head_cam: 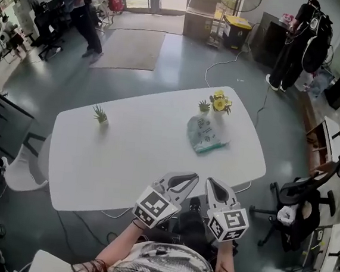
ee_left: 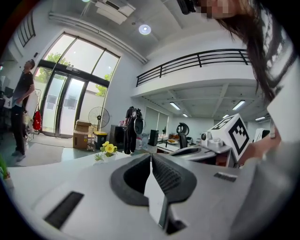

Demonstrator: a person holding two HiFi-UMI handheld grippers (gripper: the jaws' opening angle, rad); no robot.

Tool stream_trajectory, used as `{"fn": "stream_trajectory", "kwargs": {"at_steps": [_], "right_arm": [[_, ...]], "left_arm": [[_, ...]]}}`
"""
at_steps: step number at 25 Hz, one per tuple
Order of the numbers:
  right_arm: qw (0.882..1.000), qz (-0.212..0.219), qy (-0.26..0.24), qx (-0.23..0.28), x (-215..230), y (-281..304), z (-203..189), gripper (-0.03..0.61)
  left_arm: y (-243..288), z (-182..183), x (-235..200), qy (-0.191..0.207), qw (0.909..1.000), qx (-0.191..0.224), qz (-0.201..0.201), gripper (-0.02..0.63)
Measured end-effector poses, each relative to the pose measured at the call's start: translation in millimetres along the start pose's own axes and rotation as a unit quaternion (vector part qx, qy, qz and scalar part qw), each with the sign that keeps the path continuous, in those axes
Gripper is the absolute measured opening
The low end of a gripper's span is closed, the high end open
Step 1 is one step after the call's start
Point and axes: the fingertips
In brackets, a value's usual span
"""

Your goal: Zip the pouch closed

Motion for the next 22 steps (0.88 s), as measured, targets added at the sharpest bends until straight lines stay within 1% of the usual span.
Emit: {"fn": "stream_trajectory", "kwargs": {"at_steps": [7,11,15,18,22], "right_arm": [[0.999,0.051,-0.016,-0.009,62,37,-6,-0.003],[0.996,0.073,-0.036,-0.026,106,55,-22,-0.003],[0.993,0.096,-0.056,-0.047,145,70,-47,-0.003],[0.986,0.113,-0.091,-0.079,170,84,-68,-0.003],[0.969,0.155,-0.153,-0.115,200,107,-94,-0.002]], "left_arm": [[52,4,-26,-0.015,0.9983,0.002,0.056,0.020],[84,2,-38,-0.021,0.9960,0.014,0.085,0.020],[109,-7,-46,-0.019,0.9937,0.004,0.110,0.020],[123,-10,-51,-0.023,0.9911,0.000,0.131,0.020],[138,-15,-58,-0.024,0.9876,-0.010,0.155,0.020]]}}
Point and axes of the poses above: the fingertips, and each gripper's own axes: y forward along the fingers, x to its right, z out of its top, and after that the axes turned 11 degrees about -y, right-handed
